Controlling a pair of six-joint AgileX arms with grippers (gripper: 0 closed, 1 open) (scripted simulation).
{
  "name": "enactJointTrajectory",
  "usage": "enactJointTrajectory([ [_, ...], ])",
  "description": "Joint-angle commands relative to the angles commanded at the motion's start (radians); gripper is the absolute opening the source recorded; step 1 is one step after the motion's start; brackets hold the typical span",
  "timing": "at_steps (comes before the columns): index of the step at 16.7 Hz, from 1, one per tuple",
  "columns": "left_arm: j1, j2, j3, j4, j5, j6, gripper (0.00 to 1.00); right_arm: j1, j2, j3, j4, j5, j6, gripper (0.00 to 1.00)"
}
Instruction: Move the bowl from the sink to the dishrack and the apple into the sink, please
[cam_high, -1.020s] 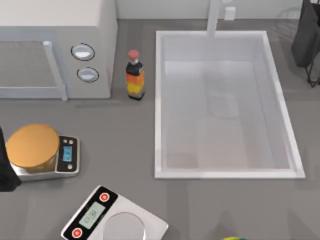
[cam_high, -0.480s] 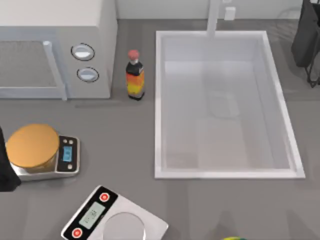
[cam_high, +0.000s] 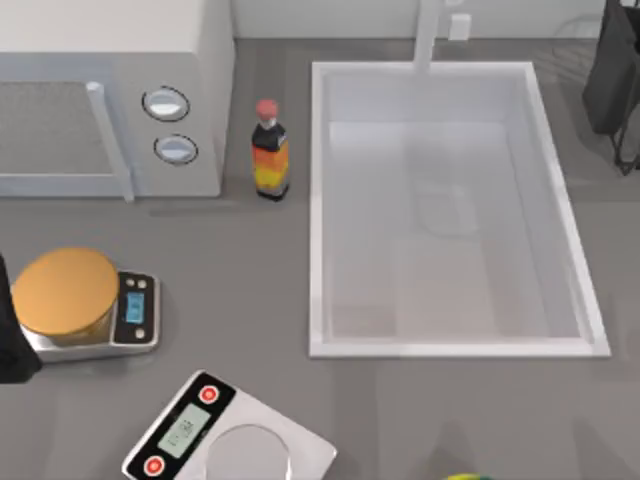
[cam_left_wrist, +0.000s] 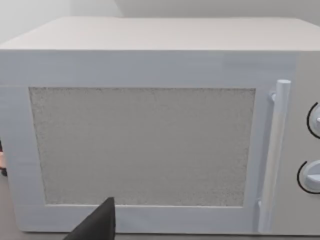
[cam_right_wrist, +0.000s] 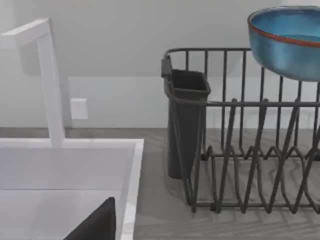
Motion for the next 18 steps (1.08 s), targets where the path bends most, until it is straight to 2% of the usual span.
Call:
enactJointTrajectory([
  [11, 0.000, 0.000, 0.000, 0.000, 0.000, 0.000, 1.00, -0.017, 0.035, 0.033, -0.032, 0.000, -0.017, 1.00],
  [14, 0.000, 0.000, 0.000, 0.000, 0.000, 0.000, 1.00, -0.065, 0.162, 0.147, -0.150, -0.001, -0.064, 1.00],
  [18, 0.000, 0.000, 0.000, 0.000, 0.000, 0.000, 1.00, -0.143, 0.478, 0.364, -0.390, 0.000, -0.139, 1.00],
])
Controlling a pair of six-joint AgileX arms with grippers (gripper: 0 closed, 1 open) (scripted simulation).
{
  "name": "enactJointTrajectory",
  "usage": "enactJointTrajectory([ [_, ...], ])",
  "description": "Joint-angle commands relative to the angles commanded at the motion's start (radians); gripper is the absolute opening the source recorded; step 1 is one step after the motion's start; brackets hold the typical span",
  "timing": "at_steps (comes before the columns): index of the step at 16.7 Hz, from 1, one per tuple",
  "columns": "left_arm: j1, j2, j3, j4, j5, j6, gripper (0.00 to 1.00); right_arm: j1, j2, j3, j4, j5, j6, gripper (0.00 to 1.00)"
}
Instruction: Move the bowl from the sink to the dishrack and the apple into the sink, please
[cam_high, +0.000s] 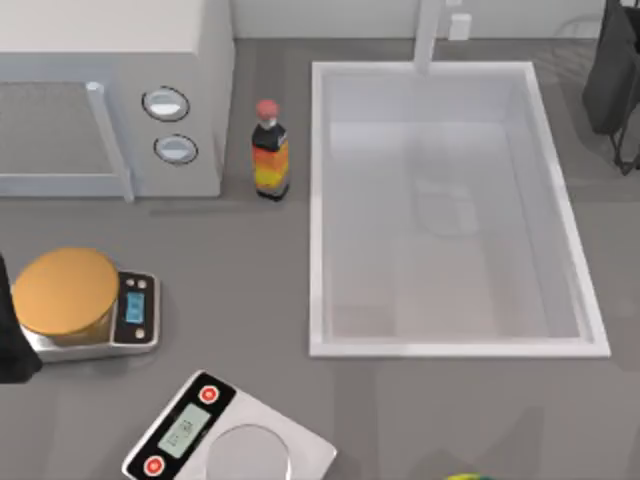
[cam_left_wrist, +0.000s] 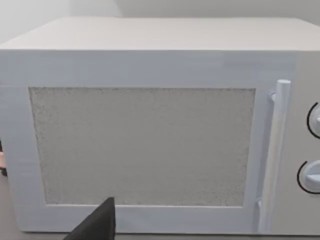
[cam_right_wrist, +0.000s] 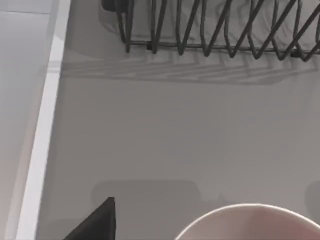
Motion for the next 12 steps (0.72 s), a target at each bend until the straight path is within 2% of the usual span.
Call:
enactJointTrajectory([
  [7, 0.000, 0.000, 0.000, 0.000, 0.000, 0.000, 1.00, -0.128, 0.695, 0.376, -0.427, 0.001, -0.126, 1.00],
  [12, 0.000, 0.000, 0.000, 0.000, 0.000, 0.000, 1.00, -0.206, 0.958, 0.575, -0.642, 0.000, -0.201, 1.00],
])
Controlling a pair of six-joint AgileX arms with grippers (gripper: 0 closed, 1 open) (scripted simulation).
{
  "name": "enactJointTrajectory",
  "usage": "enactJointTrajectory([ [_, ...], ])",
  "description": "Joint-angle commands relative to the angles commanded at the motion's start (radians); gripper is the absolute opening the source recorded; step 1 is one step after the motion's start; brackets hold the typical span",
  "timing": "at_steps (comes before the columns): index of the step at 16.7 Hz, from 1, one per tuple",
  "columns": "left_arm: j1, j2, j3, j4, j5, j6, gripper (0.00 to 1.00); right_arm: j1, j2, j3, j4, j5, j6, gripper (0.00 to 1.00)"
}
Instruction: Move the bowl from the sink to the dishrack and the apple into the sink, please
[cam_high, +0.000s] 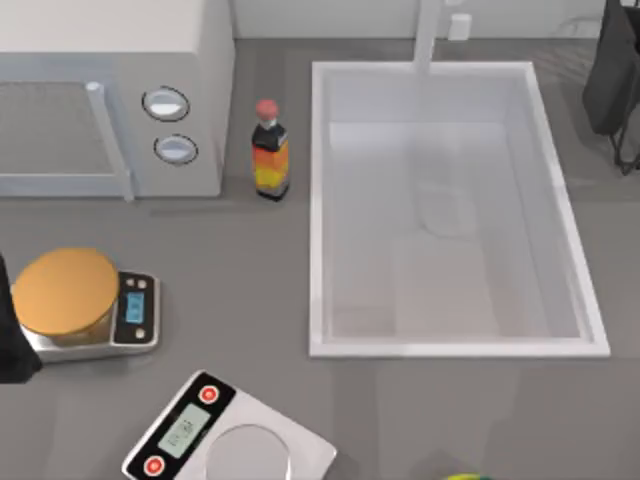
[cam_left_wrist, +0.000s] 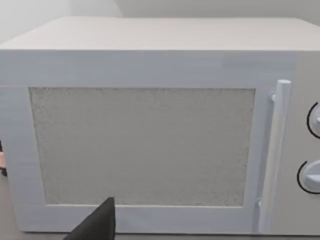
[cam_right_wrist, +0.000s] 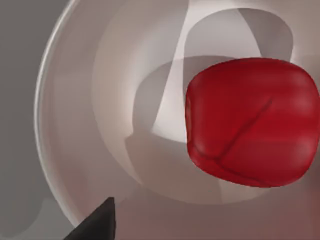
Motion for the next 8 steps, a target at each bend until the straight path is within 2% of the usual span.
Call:
enactJointTrajectory([
  [8, 0.000, 0.000, 0.000, 0.000, 0.000, 0.000, 1.00, -0.012, 0.038, 0.038, -0.038, 0.000, -0.015, 1.00],
])
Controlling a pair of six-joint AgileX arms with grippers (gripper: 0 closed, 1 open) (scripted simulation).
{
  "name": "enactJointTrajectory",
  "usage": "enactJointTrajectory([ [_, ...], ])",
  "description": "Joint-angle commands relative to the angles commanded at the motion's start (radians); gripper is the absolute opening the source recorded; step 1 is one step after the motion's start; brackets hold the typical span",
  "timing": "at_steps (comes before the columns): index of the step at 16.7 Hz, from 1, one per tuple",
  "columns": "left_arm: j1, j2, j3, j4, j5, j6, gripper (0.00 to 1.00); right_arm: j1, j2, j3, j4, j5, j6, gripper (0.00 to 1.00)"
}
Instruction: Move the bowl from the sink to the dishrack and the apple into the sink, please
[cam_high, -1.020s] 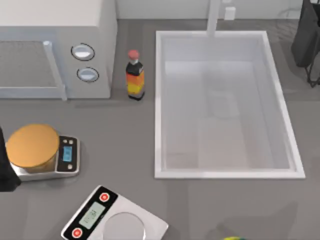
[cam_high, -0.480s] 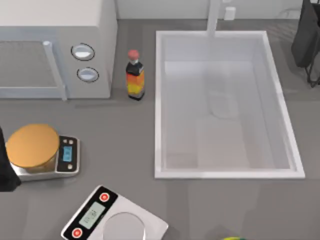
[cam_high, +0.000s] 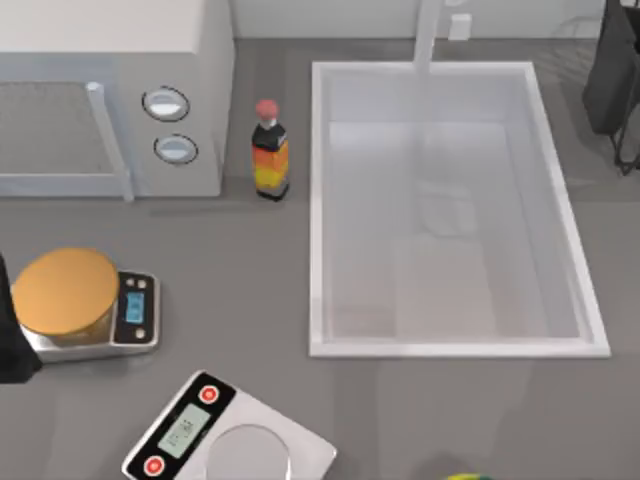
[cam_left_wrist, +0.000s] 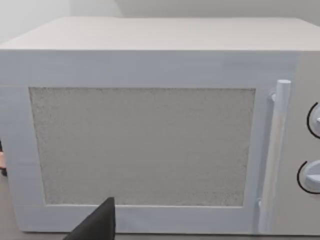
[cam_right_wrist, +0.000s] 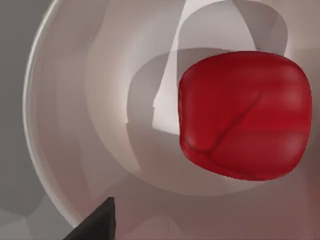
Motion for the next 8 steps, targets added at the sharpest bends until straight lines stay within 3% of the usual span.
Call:
enactJointTrajectory([
  [8, 0.000, 0.000, 0.000, 0.000, 0.000, 0.000, 1.00, 0.000, 0.121, -0.146, 0.271, 0.000, 0.004, 1.00],
])
